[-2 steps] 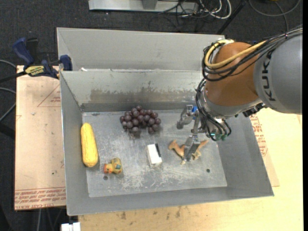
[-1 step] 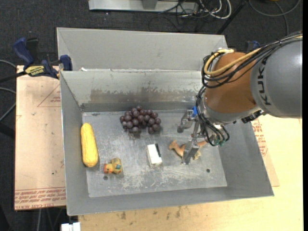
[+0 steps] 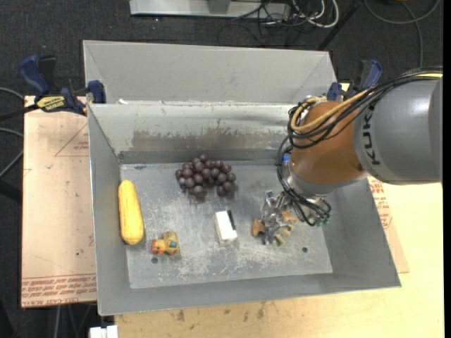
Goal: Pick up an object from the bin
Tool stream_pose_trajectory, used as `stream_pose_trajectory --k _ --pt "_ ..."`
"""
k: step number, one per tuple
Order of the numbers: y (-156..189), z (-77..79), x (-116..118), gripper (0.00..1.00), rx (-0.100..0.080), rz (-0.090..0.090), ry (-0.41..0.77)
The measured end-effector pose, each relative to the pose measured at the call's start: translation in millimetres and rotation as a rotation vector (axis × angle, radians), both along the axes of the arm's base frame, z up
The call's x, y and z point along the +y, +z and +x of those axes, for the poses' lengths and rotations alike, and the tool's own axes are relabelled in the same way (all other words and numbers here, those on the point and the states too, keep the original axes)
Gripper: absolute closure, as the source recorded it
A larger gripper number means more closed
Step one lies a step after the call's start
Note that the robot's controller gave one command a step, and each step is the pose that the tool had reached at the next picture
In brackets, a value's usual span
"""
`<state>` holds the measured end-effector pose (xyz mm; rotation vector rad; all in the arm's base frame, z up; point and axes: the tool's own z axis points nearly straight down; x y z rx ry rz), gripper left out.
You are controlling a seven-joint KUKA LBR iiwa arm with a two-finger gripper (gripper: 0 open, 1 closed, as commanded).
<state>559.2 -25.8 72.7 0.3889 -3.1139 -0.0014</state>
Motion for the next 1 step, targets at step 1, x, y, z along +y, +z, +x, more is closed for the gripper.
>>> stream_pose_trajectory --k 1 --pt "0.0 0.0 0.0 1.00 0.000 0.000 0.000"
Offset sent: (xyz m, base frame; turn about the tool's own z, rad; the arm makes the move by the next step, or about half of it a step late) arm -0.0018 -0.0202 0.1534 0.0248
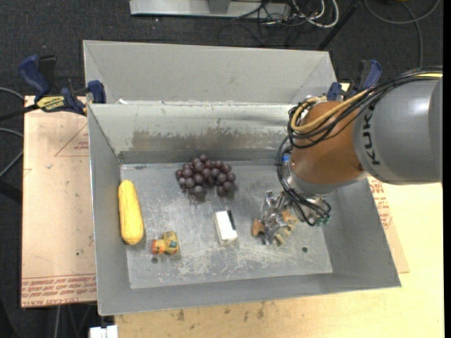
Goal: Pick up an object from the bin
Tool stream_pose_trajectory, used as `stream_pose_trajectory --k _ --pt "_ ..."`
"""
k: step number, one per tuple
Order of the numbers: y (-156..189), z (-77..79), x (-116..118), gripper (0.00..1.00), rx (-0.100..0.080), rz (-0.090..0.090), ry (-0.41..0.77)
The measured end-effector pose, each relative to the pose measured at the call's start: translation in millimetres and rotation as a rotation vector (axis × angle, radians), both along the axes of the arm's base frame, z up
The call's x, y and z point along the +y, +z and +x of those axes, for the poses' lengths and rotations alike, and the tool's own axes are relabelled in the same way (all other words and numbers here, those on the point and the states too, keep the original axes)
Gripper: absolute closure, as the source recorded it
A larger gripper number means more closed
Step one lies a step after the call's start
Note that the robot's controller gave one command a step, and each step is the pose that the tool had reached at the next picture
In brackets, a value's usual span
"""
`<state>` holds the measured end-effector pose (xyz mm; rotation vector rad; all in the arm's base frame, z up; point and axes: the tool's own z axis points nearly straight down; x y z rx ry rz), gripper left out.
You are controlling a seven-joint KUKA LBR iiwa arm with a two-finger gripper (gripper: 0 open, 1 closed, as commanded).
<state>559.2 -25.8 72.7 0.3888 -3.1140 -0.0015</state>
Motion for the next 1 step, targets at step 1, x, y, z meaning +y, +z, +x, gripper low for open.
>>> stream_pose_trajectory --k 1 --pt "154.5 -0.3 -19.9 1.00 -0.010 0.000 -0.028"
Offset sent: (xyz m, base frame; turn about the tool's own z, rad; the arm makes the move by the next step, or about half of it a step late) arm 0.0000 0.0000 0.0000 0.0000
